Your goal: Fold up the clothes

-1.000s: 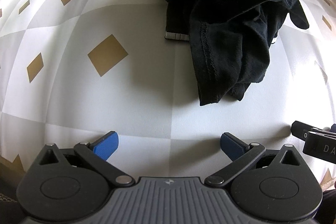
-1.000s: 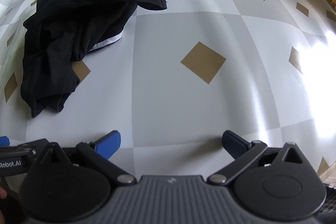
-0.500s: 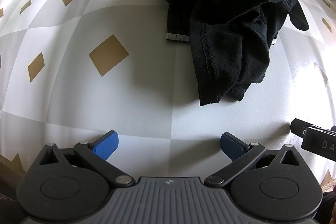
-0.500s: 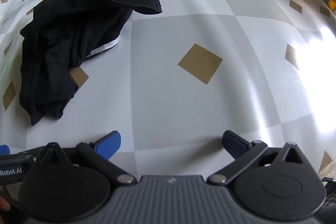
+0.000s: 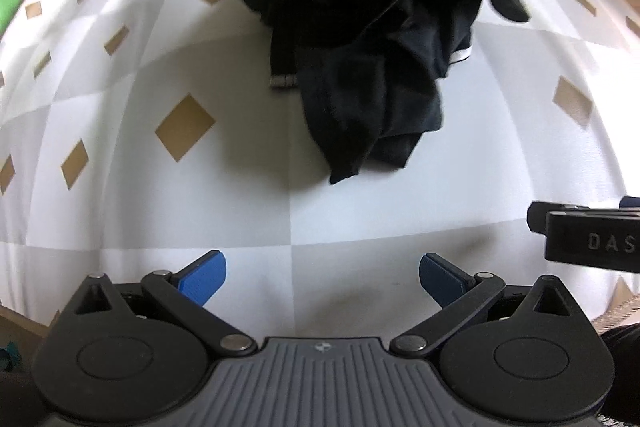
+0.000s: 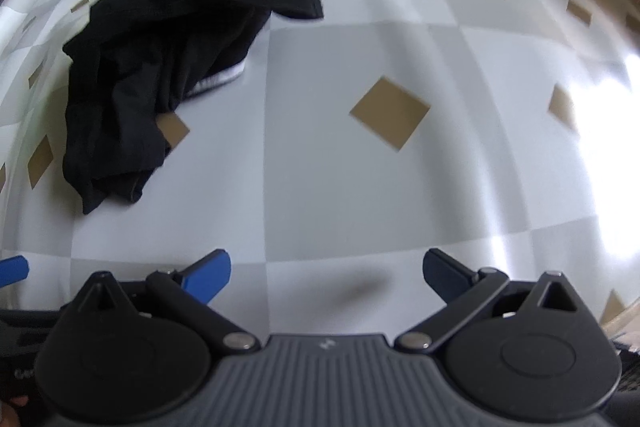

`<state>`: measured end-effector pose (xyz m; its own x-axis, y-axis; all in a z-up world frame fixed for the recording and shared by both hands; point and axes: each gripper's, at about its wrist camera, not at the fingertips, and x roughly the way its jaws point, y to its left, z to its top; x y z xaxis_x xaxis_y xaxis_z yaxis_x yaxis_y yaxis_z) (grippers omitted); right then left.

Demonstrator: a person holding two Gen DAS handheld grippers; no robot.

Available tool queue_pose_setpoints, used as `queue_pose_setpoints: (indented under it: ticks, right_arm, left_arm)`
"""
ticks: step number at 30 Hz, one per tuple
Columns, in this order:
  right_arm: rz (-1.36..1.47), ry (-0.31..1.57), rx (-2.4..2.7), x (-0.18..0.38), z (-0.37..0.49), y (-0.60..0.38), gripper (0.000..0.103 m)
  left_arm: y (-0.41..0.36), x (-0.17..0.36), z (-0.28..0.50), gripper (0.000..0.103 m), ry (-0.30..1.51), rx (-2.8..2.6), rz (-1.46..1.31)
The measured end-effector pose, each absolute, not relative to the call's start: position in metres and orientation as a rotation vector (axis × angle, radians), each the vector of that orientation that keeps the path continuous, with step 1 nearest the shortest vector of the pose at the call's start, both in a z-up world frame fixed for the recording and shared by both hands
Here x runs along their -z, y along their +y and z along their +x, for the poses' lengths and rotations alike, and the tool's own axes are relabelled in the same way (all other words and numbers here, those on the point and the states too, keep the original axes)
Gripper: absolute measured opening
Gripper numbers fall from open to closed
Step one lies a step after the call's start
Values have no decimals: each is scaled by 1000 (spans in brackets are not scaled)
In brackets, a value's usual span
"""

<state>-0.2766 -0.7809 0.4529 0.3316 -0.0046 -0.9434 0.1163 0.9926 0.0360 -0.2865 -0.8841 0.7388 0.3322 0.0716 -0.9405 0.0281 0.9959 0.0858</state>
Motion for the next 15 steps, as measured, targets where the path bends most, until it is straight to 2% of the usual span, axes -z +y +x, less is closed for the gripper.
queue_pose_setpoints:
  ticks: [9, 11, 15]
  right_arm:
    - [135, 1162, 79, -475, -295, -790, 102]
    - [125, 1145, 78, -482, -299, -790, 102]
    - [110, 1123, 75, -487, -301, -790, 102]
  left_arm:
    - [-1027, -848, -367, 103, 1138, -52, 73]
    - [-1026, -836, -354, 103, 1121, -54, 78]
    - [-1038, -857, -379, 103, 1110, -48, 75]
